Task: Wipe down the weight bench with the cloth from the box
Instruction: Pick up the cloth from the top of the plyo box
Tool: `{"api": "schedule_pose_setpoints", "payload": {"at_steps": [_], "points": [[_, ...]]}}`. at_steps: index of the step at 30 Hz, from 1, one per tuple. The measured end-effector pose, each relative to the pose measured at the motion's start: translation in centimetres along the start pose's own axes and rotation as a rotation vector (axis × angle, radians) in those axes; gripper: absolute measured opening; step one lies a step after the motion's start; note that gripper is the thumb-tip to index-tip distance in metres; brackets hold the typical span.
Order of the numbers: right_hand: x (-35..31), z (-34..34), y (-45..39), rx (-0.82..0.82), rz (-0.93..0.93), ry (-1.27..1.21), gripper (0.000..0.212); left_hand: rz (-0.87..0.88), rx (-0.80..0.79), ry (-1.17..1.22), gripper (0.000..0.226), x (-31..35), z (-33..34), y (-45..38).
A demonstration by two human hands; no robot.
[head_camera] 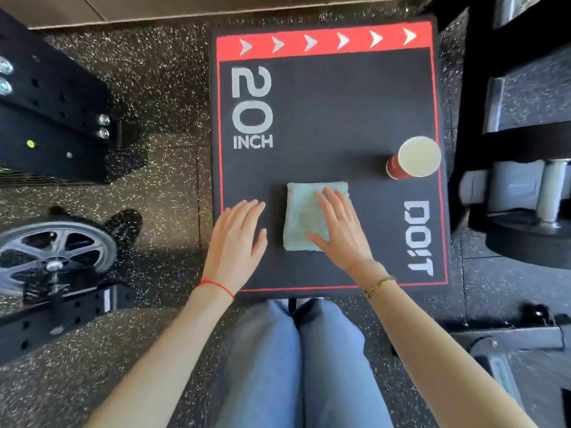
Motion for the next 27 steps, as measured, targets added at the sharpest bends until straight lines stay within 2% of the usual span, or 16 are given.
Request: {"api": "schedule_pose_setpoints", "payload": {"at_steps": [4, 8, 11, 14, 27], "points": [[0.4, 0.5, -0.5, 0.089, 0.018, 0.008, 0.084, -0.006, -0.002, 0.002, 0.045, -0.6, 1.6, 0.1], [0.1, 0.1, -0.3, 0.155, 0.000, -0.047, 0.062, -0.008, 0.004, -0.002, 0.045, -0.8, 1.5, 0.4], [-0.4, -0.3, 0.3, 0.136, 0.020, -0.114, 0.045, -0.005, 0.001, -0.003, 0.045, -0.5, 0.6, 0.8], [-0.3, -1.5, 1.5, 0.102, 0.108, -0.175, 0.041, 0.016, 0.003, -0.008, 0.045, 0.5, -1.2, 1.3], [-2.6, -20.6, 18.5, 0.346, 0.271, -0.312, 0.043, 0.201, -0.032, -0.016, 0.045, 12.2, -16.8, 5.3]]}}
Point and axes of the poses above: each hand's wrist, its own y-axis away from the middle knuckle, its own z-axis out of the palm, x = y × z, the point moved 10 cm from there along -y, towards the middle knuckle, and after that the axes turned 6 degrees about z, right-handed, at the moved point
